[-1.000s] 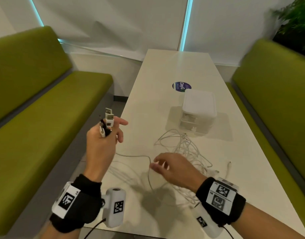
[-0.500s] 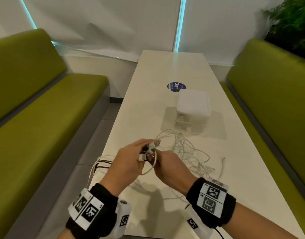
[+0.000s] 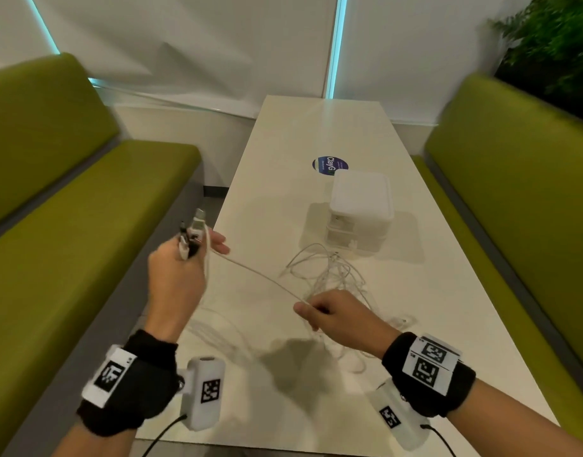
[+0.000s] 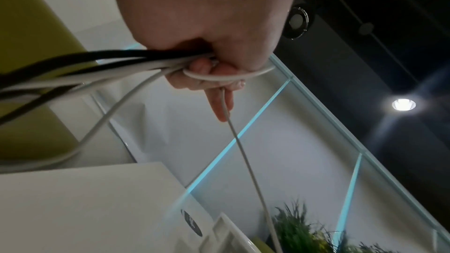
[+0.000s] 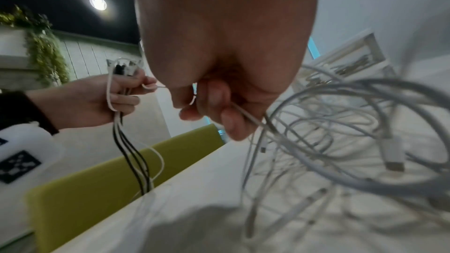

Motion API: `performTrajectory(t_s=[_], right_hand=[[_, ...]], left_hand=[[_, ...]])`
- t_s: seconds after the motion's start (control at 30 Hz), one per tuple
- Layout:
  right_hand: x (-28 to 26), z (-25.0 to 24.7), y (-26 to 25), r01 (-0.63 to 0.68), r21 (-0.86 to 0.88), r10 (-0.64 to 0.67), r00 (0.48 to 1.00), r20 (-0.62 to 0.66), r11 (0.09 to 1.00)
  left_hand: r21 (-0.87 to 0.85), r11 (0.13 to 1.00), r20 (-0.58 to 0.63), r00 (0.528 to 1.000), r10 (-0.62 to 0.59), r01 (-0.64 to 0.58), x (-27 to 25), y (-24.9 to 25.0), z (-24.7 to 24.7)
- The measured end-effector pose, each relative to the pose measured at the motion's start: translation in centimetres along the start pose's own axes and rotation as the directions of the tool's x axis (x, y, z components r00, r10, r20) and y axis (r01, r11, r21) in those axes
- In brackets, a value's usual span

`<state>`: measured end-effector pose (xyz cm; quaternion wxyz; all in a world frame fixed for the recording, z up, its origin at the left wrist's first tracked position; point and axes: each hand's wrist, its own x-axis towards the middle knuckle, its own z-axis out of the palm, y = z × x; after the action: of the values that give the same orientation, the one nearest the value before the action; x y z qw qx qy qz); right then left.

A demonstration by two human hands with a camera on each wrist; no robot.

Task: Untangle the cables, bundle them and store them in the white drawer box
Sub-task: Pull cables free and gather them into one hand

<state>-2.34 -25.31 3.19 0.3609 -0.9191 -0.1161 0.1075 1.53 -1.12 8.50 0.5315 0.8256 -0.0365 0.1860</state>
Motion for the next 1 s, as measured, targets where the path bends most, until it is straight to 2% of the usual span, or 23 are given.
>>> performTrajectory(t_s=[0.1, 0.17, 0.27, 0.33, 0.43, 0.5, 0.53, 0.6, 0.7, 0.83, 0.9, 1.0], right_hand=[[-0.1, -0.8, 1.1, -0.024, -0.057, 0.023, 1.000, -0.010, 0.998], [0.1, -1.3, 1.5, -0.024, -0.083, 0.020, 0.999, -0.046, 0.996], [0.4, -1.8, 1.5, -0.052, -0.067, 0.047, 0.996, -0.076, 0.996], [0.5, -2.3, 1.3, -0.085, -0.102, 0.077, 0.994, -0.078, 0.991], [0.6, -2.7, 1.2, -0.156, -0.241, 0.145, 0.988, -0.062, 0.958], [0.7, -2.5, 1.1, -0.192, -0.311, 0.192, 0.981, -0.029, 0.931], [0.7, -2.4, 0.9, -0.202, -0.321, 0.207, 0.978, -0.016, 0.925], [0.9, -2.1, 0.3, -0.200, -0.321, 0.211, 0.977, 0.002, 0.926], [1.4, -1.4, -0.9, -0.162, -0.338, 0.180, 0.983, 0.023, 0.927], [1.4, -0.9, -1.9, -0.097, -0.335, 0.119, 0.992, 0.048, 0.937], [1.5, -1.0, -2.1, -0.093, -0.339, 0.115, 0.992, 0.047, 0.936], [1.4, -1.0, -2.1, -0.073, -0.360, 0.104, 0.992, 0.068, 0.930]], left_hand=[[-0.042, 0.997, -0.136, 0.988, -0.076, 0.071, 1.4, -1.0, -1.7], [-0.025, 0.993, -0.123, 0.985, -0.119, 0.117, 2.0, -2.0, -2.2], [0.265, 0.949, 0.009, 0.984, -0.177, 0.168, 2.1, -3.7, -2.1], [0.403, 0.901, 0.018, 0.983, -0.185, 0.162, 1.8, -4.2, -1.7], [0.383, 0.905, -0.103, 0.982, -0.159, 0.187, 1.5, -4.0, -1.5], [0.288, 0.950, -0.134, 0.987, -0.089, 0.124, 1.1, -3.2, -0.9], [0.242, 0.968, -0.098, 0.994, -0.042, 0.065, 0.6, -2.4, -0.4], [0.159, 0.986, 0.062, 0.997, 0.042, -0.051, -0.6, -0.9, 1.2], [-0.047, 0.998, 0.292, 0.955, 0.050, -0.038, -2.4, 0.3, 4.0], [0.110, 0.966, 0.400, 0.901, 0.171, -0.232, -3.7, -1.1, 6.1], [0.117, 0.968, 0.457, 0.878, 0.145, -0.221, -4.2, -1.4, 6.3], [0.130, 0.982, 0.495, 0.867, 0.058, -0.140, -4.3, -1.4, 6.0]])
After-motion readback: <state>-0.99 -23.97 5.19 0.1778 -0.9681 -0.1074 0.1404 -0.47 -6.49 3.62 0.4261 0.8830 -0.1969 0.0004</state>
